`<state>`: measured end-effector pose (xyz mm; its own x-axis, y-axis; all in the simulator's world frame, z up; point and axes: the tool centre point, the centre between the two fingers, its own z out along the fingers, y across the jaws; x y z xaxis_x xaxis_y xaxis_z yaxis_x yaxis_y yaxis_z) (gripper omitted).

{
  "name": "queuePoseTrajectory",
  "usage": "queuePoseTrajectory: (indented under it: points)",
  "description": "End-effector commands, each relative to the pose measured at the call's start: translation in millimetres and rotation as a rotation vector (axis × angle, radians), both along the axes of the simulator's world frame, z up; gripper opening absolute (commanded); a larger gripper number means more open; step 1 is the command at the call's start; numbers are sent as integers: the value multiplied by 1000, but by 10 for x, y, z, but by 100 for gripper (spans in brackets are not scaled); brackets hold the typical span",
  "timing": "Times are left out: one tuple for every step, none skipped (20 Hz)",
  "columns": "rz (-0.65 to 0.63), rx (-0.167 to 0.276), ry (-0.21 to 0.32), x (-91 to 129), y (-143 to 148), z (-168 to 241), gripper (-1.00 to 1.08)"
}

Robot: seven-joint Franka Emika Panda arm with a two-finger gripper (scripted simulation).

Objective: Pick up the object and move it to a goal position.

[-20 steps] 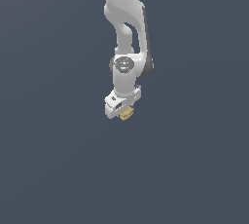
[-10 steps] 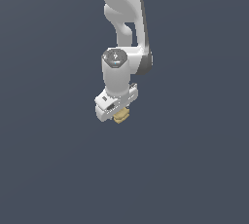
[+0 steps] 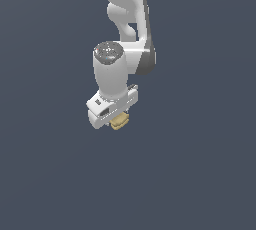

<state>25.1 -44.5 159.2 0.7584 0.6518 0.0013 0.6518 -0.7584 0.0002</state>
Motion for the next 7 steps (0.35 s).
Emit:
queuePoseTrajectory:
  points:
    - [0,0,1,53,-24,55,-100]
    - [0,0,1,67,-30,69,-100]
    - [0,0,1,78,-35,79,-100]
    - [0,0,1,86,-39,86,-100]
    - [0,-1,1,92,-40,90,-100]
    - [0,-1,1,95,-41,90,-100]
    - [0,-1,1,96,-41,88,-100]
